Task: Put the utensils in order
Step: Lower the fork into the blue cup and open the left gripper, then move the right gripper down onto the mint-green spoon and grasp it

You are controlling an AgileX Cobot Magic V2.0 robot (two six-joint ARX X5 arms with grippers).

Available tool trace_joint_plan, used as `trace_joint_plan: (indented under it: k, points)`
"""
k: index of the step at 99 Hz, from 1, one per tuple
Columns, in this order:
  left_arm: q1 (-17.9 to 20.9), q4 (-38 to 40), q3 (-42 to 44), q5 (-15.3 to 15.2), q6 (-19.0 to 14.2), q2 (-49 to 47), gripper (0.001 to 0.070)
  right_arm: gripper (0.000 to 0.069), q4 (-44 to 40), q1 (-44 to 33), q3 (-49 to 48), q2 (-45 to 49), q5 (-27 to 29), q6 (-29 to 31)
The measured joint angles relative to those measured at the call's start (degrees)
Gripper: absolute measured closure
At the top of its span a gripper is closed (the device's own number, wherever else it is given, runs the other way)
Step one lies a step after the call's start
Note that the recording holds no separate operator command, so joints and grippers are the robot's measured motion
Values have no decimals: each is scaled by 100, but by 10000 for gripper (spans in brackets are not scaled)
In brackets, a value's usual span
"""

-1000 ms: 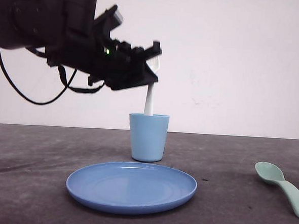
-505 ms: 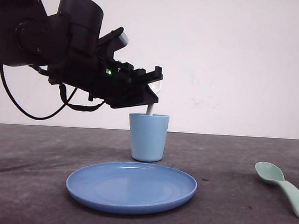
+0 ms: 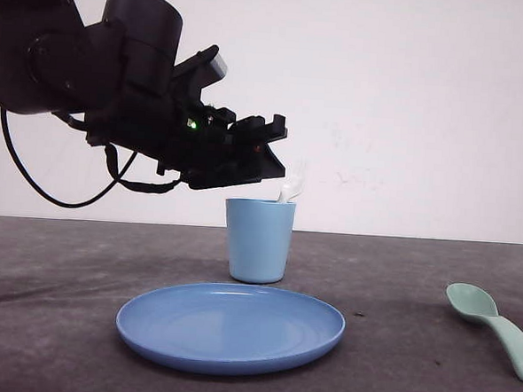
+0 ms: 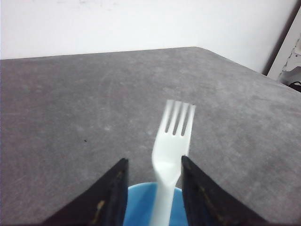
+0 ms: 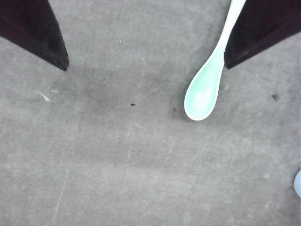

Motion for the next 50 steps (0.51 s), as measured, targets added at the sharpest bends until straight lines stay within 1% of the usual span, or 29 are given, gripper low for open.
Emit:
trace_joint_plan:
  k: [10, 23, 37, 50]
  points:
    - [4, -304, 0, 0, 0, -345, 513, 25, -4, 0, 0, 0, -90, 15]
    - [83, -1032, 7, 2, -2, -1244, 513, 25, -61, 2, 0, 76, -326, 155]
    - [330, -2291, 50, 0, -4, -2232, 513, 25, -109, 122, 0, 319, -391, 372]
    - [726, -3589, 50, -44, -61, -3082, 514, 25, -20, 350, 0, 645, -409, 586]
